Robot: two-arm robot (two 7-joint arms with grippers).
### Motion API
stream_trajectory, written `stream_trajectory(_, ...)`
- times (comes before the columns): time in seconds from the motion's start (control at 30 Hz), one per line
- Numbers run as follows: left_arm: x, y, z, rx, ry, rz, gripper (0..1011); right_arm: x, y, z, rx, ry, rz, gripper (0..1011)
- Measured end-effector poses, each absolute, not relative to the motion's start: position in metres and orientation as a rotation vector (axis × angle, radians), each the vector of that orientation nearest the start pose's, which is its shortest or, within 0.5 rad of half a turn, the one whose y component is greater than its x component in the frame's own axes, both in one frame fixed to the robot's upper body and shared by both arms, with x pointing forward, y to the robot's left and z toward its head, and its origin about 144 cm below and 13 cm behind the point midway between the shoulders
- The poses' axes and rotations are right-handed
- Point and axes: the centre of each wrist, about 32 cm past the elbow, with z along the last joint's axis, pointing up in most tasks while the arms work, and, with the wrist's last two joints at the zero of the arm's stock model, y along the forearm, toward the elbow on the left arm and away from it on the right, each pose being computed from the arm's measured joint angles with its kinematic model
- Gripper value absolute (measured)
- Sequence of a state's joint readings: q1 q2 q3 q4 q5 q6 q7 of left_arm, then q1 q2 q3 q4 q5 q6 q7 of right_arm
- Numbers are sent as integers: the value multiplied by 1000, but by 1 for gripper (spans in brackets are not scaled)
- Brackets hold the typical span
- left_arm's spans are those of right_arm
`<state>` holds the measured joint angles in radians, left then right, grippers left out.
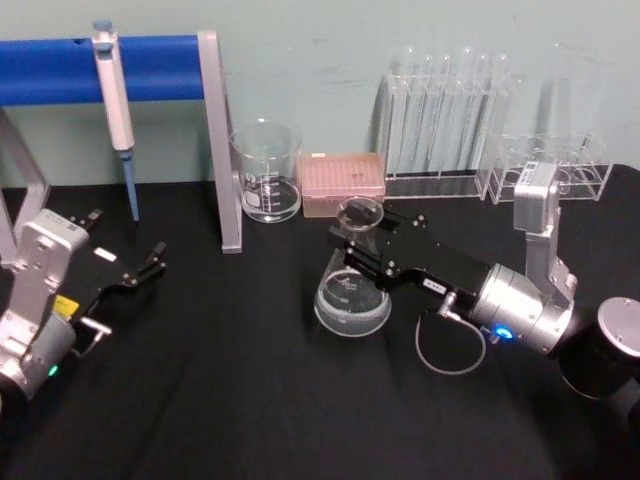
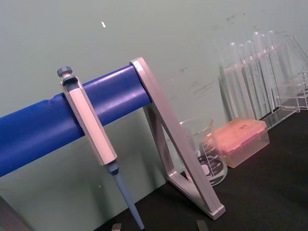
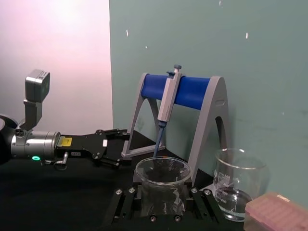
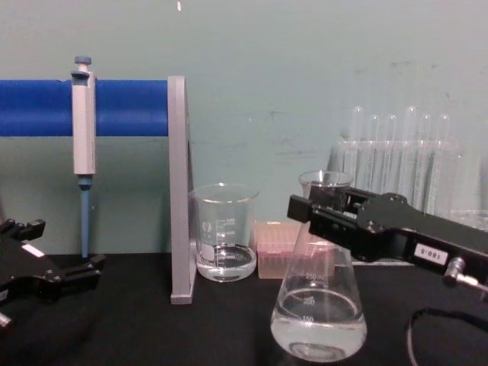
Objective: Grasp the erlenmeyer flask with one hand, shake it three times, then place it back.
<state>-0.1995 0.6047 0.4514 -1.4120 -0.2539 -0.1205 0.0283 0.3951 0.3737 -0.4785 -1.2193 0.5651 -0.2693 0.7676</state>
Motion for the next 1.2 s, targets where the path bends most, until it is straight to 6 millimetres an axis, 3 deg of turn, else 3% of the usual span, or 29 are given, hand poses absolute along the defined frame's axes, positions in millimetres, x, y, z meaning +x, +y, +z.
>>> stream_trajectory(1.2, 489, 310, 1140, 304, -285, 1248, 1001, 551, -241, 1126, 78, -45, -505, 469)
